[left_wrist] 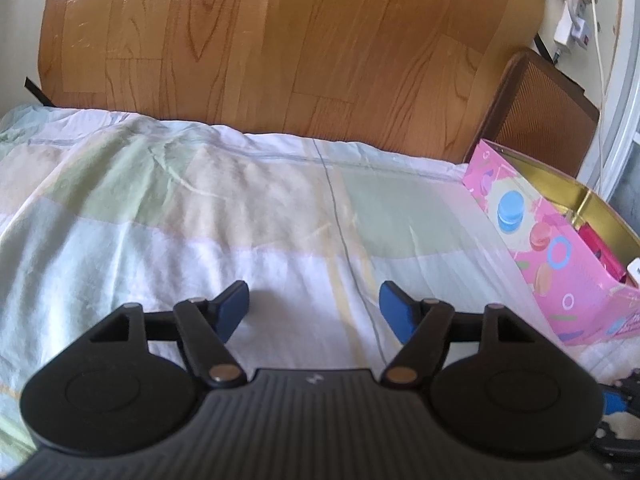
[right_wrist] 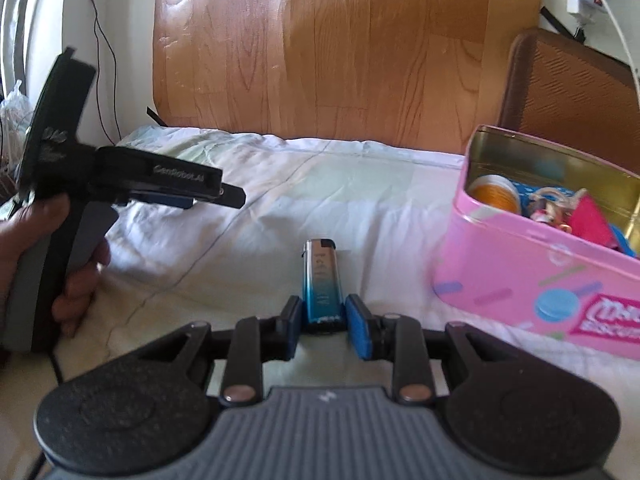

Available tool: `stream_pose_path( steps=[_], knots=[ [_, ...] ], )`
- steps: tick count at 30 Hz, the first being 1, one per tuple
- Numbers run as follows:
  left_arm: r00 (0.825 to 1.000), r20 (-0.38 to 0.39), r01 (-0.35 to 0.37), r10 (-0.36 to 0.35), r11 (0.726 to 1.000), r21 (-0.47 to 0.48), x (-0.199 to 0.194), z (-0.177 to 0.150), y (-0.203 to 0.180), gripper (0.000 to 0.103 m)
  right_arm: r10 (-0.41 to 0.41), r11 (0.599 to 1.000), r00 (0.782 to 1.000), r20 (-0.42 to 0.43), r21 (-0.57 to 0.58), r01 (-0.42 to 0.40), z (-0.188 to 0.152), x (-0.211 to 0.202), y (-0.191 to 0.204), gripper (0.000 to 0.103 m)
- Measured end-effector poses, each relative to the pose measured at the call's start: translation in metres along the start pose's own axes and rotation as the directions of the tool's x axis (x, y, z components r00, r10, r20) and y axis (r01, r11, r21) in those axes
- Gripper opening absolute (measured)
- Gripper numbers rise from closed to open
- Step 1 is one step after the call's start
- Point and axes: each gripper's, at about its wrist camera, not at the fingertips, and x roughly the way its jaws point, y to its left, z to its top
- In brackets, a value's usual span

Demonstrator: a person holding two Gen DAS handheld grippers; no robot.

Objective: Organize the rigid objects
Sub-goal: 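Lift the lighter with the right gripper and carry it toward the tin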

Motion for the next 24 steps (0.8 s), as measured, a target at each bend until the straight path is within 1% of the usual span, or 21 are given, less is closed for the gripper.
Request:
stream_pose_path(
  steps=[5,13,14,16,18,20,22,24],
  knots=[
    [1.000,-0.009,-0.002,0.002,1.000,0.022,0.001,0.000,-0.002,0.079,0.014,1.000,1.000,-0.002,0.027,-0.014,-0.009,-0.012,-0.005,0.025],
    [1.000,-0.017,-0.002,0.003,0.999,0.034,0.003,0.000,-0.004,0.082,0.025,0.999,1.000,0.000,0.049,-0.025,-0.010,-0.012,-0.006,0.025],
    [1.000,-0.019,-0.002,0.003,0.999,0.037,0.003,0.001,-0.004,0.083,0.036,0.997,0.999,-0.001,0.070,-0.036,-0.011,-0.012,-0.009,0.025],
    [1.000,-0.024,-0.003,0.004,0.999,0.047,0.004,0.001,-0.006,0.084,0.079,0.985,0.997,-0.001,0.151,-0.078,-0.012,-0.013,-0.019,0.025],
    [0.999,-0.034,-0.004,0.006,0.998,0.059,0.005,0.001,-0.007,0.086,0.127,0.963,0.992,0.002,0.238,-0.124,-0.014,-0.015,-0.031,0.025],
    [0.999,-0.047,-0.018,0.022,0.997,0.081,0.003,-0.001,-0.012,0.086,0.158,0.943,0.987,0.005,0.297,-0.152,-0.016,-0.017,-0.039,0.025],
    [0.998,-0.059,-0.021,0.028,0.994,0.109,-0.005,-0.007,-0.019,0.086,0.169,0.934,0.985,0.012,0.319,-0.164,-0.019,-0.021,-0.043,0.025],
    [0.998,-0.067,0.002,0.006,0.993,0.120,-0.014,-0.015,-0.026,0.086,0.167,0.936,0.986,0.015,0.312,-0.163,-0.023,-0.025,-0.040,0.025]
  ],
)
